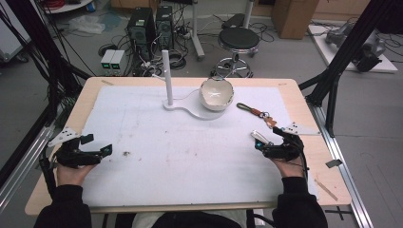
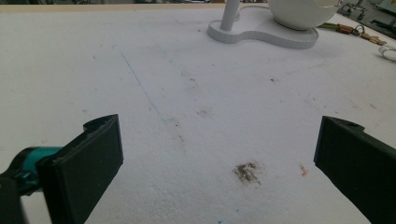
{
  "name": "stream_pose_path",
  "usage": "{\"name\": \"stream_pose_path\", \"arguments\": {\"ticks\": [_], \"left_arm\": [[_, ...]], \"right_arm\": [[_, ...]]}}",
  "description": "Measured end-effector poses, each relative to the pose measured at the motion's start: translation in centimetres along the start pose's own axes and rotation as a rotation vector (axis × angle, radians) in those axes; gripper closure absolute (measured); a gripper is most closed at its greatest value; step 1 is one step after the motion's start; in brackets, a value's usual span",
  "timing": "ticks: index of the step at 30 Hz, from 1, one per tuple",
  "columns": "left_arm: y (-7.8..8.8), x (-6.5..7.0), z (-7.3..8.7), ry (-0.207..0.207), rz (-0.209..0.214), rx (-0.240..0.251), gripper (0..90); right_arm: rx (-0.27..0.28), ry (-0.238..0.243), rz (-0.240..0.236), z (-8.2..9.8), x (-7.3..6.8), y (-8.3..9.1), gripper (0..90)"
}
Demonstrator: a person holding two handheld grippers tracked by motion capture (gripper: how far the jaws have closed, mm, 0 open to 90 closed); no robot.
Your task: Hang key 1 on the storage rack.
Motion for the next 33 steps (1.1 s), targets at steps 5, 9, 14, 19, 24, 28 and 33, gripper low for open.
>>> {"name": "stream_pose_path", "arguments": {"ticks": [5,9,14,19,24,28,33], "left_arm": [[0.1,-0.1,0.1,0.004,-0.005,0.002,1.8],[0.1,-0.1,0.0,0.007,-0.003,0.004,1.7],[-0.1,-0.1,0.1,0.004,0.001,-0.008,1.8],[-0.1,-0.2,0.2,-0.001,0.003,-0.013,1.8],[-0.3,0.1,0.3,-0.016,0.007,-0.022,1.7],[-0.4,0.0,0.4,-0.016,0.008,-0.030,1.7],[0.0,0.1,0.5,-0.018,0.003,-0.026,1.8]], "right_arm": [[-0.002,0.000,-0.007,0.0,0.1,-0.2,3.0],[-0.009,0.003,-0.010,0.1,0.0,-0.3,3.0],[-0.105,0.029,0.012,-0.1,-0.2,-0.6,3.0],[-0.098,0.028,-0.042,-1.0,-0.8,-1.3,3.0],[-0.153,0.087,-0.070,-1.8,-1.5,-2.3,3.0],[-0.193,0.099,-0.074,-2.4,-0.8,-3.3,3.0],[-0.191,0.081,-0.073,-3.1,0.2,-3.6,3.2]]}}
Point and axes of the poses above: each handheld gripper's, and its own axes: y roughly backward along the jaws, z roughly out of its underside, x roughly to its right, the point moved 5 cm from there along -y, roughly forward along the jaws, and after that the axes turned 14 degrees about y, right-handed, at the moved point
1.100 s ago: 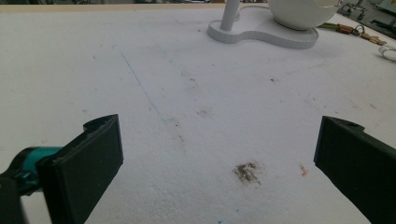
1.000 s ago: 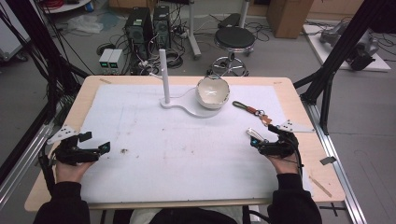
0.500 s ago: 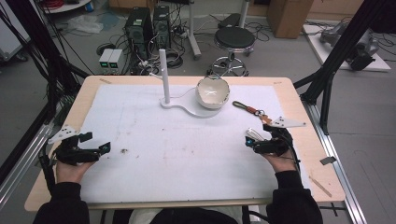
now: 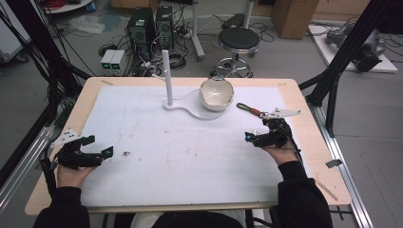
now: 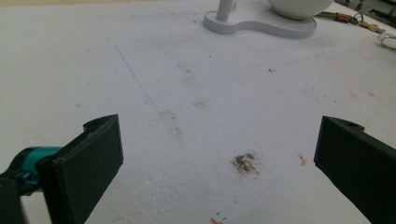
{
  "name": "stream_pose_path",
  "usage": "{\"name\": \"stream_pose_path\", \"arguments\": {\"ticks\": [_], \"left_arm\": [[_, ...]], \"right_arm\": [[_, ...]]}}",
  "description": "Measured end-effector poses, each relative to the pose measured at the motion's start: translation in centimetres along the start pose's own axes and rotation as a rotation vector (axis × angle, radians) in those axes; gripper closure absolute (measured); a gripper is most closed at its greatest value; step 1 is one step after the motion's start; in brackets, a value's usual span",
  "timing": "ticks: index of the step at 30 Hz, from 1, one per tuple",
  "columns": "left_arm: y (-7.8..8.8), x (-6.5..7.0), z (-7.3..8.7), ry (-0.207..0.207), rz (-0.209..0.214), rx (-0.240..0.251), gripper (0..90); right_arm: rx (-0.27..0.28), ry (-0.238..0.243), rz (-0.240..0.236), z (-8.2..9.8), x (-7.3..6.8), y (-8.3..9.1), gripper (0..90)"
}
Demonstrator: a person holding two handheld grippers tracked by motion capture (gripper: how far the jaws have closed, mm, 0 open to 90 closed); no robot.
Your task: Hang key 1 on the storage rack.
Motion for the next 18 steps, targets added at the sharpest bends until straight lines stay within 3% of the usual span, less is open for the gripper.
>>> {"name": "stream_pose_path", "arguments": {"ticks": [10,18], "left_arm": [[0.6,-0.2,0.3,0.004,-0.011,0.000,1.7],[0.5,-0.3,0.3,0.005,-0.008,-0.002,1.7]], "right_arm": [[-0.006,0.010,0.017,-2.1,2.0,0.1,4.2],[0.013,-0.032,0.031,-3.2,4.1,0.4,4.2]]}}
Point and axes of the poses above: each handheld gripper's, and its own axes: y roughly backward along the jaws, z roughly out of its underside, x roughly to its right, the point moved 5 cm from there along -y, roughly forward along the jaws, and after that the axes turned 14 degrees about y, right-handed, at the moved point
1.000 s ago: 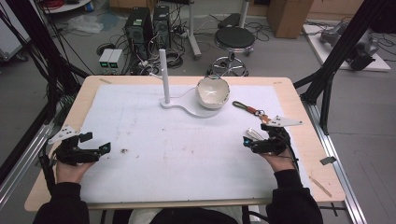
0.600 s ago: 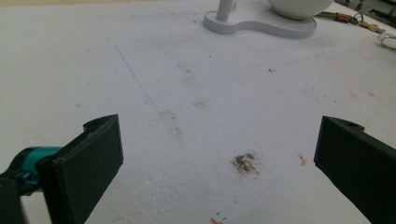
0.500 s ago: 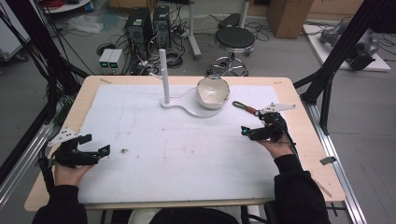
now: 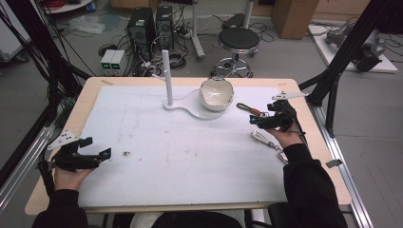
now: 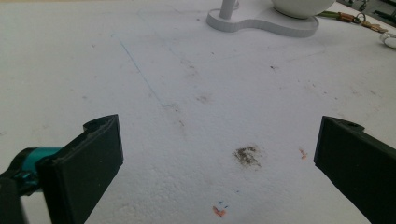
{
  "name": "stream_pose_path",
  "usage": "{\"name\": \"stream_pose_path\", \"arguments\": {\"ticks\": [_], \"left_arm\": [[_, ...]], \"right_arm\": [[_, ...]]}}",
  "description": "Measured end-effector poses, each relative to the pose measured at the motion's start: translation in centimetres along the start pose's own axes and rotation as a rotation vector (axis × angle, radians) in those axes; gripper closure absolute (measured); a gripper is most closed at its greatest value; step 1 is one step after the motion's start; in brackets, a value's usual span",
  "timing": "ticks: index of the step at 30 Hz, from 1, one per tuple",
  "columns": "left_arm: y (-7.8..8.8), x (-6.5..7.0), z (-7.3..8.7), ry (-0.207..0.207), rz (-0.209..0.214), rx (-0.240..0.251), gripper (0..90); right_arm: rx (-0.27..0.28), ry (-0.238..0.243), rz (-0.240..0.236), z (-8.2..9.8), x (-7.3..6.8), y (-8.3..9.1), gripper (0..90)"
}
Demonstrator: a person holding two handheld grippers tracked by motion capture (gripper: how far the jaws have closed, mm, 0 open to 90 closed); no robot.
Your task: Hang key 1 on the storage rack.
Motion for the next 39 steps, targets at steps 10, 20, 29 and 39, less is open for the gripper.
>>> {"name": "stream_pose_path", "arguments": {"ticks": [10,20,29,39], "left_arm": [[-0.1,0.0,0.0,0.002,0.003,0.000,1.7],[-0.5,0.1,-0.2,0.002,0.017,-0.001,1.8],[-1.0,0.2,-0.3,-0.001,0.032,-0.016,1.8],[-0.9,0.1,-0.4,0.004,0.033,-0.010,1.8]], "right_arm": [[-0.025,-0.012,0.004,-0.4,1.5,-0.8,4.3],[-0.051,-0.005,0.002,-1.1,2.6,-2.9,4.6],[-0.161,0.022,-0.027,-1.4,4.7,-5.5,4.5],[-0.178,-0.007,-0.019,-0.4,7.1,-6.6,5.4]]}}
Point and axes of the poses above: each handheld gripper's, and its own axes: y roughly backward along the jaws, z roughly out of its underside, x roughly to its right, the point moved 5 cm from there along -y, roughly forward along the jaws, and after that the axes turned 14 degrees about y, right-handed, at the moved point
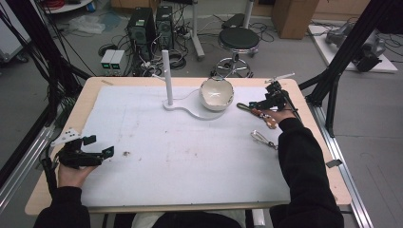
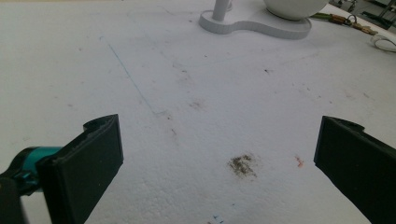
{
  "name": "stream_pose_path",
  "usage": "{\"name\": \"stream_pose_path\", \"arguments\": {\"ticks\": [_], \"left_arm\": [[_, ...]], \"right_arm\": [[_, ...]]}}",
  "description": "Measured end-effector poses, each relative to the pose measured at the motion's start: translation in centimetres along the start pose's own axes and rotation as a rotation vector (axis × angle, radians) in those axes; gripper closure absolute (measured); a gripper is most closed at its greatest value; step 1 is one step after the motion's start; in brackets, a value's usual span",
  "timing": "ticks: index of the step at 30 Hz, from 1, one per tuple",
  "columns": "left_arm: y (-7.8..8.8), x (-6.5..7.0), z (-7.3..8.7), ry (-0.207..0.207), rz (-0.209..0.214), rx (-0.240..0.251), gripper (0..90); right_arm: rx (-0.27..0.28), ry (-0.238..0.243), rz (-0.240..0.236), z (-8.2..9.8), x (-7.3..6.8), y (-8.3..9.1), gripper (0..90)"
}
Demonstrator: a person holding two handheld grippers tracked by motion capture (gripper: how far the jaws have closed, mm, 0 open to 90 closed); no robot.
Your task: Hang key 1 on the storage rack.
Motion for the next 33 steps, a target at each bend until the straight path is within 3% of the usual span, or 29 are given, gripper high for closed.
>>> {"name": "stream_pose_path", "arguments": {"ticks": [2,13,25,26,29,30,33], "left_arm": [[0.0,0.0,0.0,0.001,-0.001,0.001,1.7],[0.0,-0.1,0.0,0.001,-0.012,0.002,1.8],[0.0,-0.1,0.0,-0.003,-0.011,0.004,1.8],[0.0,-0.1,0.0,-0.001,-0.010,0.002,1.7],[0.0,-0.1,0.0,-0.002,-0.007,0.002,1.7],[-0.1,-0.1,0.0,-0.003,-0.007,0.002,1.7],[0.0,-0.1,0.1,-0.014,-0.023,0.002,1.7]], "right_arm": [[-0.028,0.022,0.012,0.0,0.5,-0.3,5.4],[-0.046,0.030,0.013,-0.8,2.3,-1.3,5.5],[-0.197,0.018,-0.015,1.3,2.4,-4.1,9.3],[-0.223,0.013,-0.035,1.6,2.3,-4.5,16.7],[-0.235,0.022,-0.040,1.7,2.3,-4.7,22.3],[-0.257,0.050,-0.044,1.9,2.1,-4.8,30.4],[-0.289,0.083,-0.029,2.1,2.0,-5.1,35.0]]}}
Point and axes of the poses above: each handheld gripper's, and its own axes: y roughly backward along the jaws, z roughly out of its underside, x roughly to its right, the point moved 5 cm from there along -y, roughly forward along the jaws, and after that the axes turned 14 degrees about y, right-handed, at the moved point
